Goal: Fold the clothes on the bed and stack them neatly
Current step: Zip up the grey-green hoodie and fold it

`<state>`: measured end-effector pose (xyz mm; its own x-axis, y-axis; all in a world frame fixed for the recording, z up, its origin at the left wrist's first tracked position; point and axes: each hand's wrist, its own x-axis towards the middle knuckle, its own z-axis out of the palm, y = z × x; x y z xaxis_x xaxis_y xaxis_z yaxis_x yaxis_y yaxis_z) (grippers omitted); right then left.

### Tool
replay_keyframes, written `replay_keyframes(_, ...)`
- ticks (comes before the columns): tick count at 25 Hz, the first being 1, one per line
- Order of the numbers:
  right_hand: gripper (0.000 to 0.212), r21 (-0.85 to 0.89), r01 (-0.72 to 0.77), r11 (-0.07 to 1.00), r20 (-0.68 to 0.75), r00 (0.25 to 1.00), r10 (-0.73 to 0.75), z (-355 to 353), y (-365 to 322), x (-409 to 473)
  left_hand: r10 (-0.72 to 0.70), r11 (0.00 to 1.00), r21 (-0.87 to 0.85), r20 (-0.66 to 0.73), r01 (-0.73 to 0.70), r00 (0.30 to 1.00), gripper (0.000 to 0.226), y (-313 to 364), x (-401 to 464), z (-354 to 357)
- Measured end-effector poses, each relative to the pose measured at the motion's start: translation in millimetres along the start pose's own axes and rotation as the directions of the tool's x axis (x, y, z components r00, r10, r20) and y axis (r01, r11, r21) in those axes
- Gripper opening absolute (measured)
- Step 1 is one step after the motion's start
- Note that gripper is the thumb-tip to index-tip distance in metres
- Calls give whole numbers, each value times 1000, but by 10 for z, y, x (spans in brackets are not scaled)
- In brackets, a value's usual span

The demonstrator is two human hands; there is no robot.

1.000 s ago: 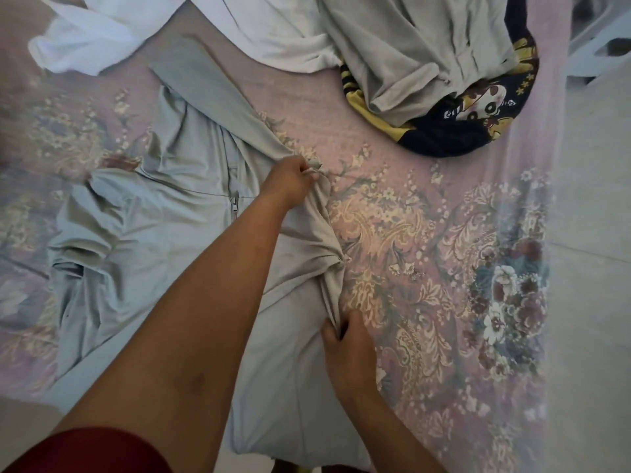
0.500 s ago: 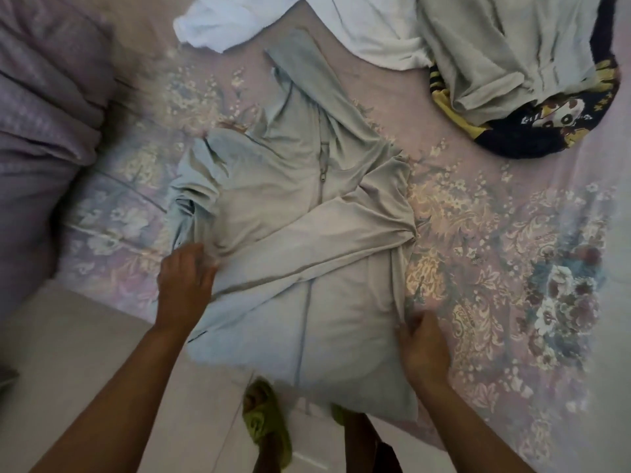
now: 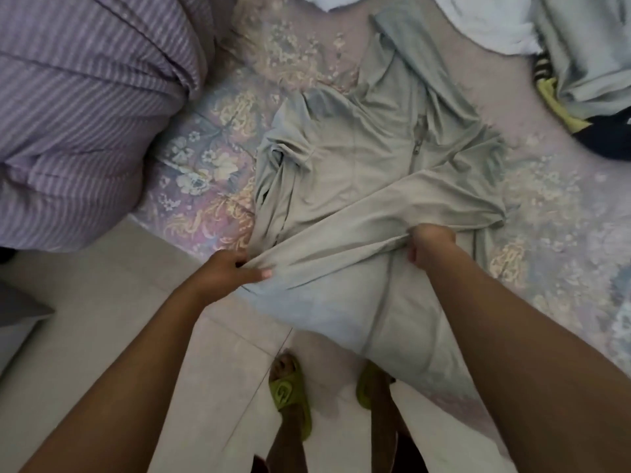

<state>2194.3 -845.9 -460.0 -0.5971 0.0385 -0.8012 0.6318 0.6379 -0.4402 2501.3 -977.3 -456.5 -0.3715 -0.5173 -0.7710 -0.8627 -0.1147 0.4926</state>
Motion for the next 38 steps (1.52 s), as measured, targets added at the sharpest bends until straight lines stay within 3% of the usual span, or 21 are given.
replay_keyframes(1,40,-119,-63,991,-21,998,61,2,47,-58,-40,993,-107,65,47,997,21,-108,-67,-16)
replay_keyframes(2,41,-238,-3,971,-44,999,-7,-8,102,-95,-76,973,-206,140,104,987,16,-227,-132,2)
replay_keyframes(3,40,-82,-38,996,-67,997,33,-16,163,-120,-111,947,-281,179,159,978,18,-336,-188,49)
replay_keyframes(5,40,274,-3,962,-20,1000,9,-47,362,-252,-179,900,-386,97,203,979,17,-505,-255,208)
replay_keyframes(8,49,362,61,930,-89,996,-30,-43,630,-272,-243,736,-656,-26,167,970,18,-584,-279,501)
replay_keyframes(10,44,143,127,982,-201,975,-97,-12,684,-287,-283,664,-741,-127,99,951,21,-593,-266,654)
replay_keyframes(11,42,-61,161,985,-254,952,-172,2,723,-329,-301,696,-715,-209,65,930,22,-581,-258,697)
replay_keyframes(12,45,-278,234,932,-263,914,-308,8,785,-387,-310,738,-674,-290,37,906,22,-558,-261,730)
replay_keyframes(14,54,-602,522,605,-33,740,-672,72,961,-581,-317,798,-603,-419,0,851,24,-492,-283,765)
replay_keyframes(15,53,-628,667,400,171,620,-766,100,1057,-650,-326,815,-579,-462,-2,824,25,-431,-313,775)
replay_keyframes(16,50,-571,771,284,347,540,-767,121,1139,-714,-339,831,-556,-496,8,800,25,-350,-344,792)
replay_keyframes(17,48,-492,829,266,468,509,-723,125,1181,-778,-347,842,-540,-510,21,787,25,-227,-388,821)
replay_keyframes(19,42,-332,817,472,508,576,-640,111,1194,-833,-297,812,-583,-442,-20,846,23,129,-434,902)
replay_keyframes(22,30,-95,521,848,333,820,-466,120,1075,-768,-87,572,-820,-81,-16,993,29,715,-412,981)
replay_keyframes(23,30,-10,404,915,311,871,-381,120,1019,-707,-36,572,-820,-53,-22,998,30,774,-387,987)
replay_keyframes(25,34,17,299,954,327,900,-288,120,952,-600,-98,649,-755,-204,-93,974,28,643,-359,958)
replay_keyframes(28,37,-194,384,903,324,894,-310,204,920,-570,-254,784,-616,-437,-81,863,22,246,-361,885)
replay_keyframes(32,23,-228,383,895,109,924,-368,280,921,-562,-215,887,-454,-558,-79,801,25,68,-157,721)
replay_keyframes(34,23,-324,401,857,101,915,-390,273,953,-583,-191,902,-424,-556,-78,809,33,62,-23,597)
replay_keyframes(36,29,-509,506,697,156,850,-503,262,984,-661,-196,908,-419,-488,-32,851,42,38,79,499)
replay_keyframes(38,38,-663,658,357,290,665,-688,282,1016,-727,-206,903,-429,-365,32,908,39,10,132,398)
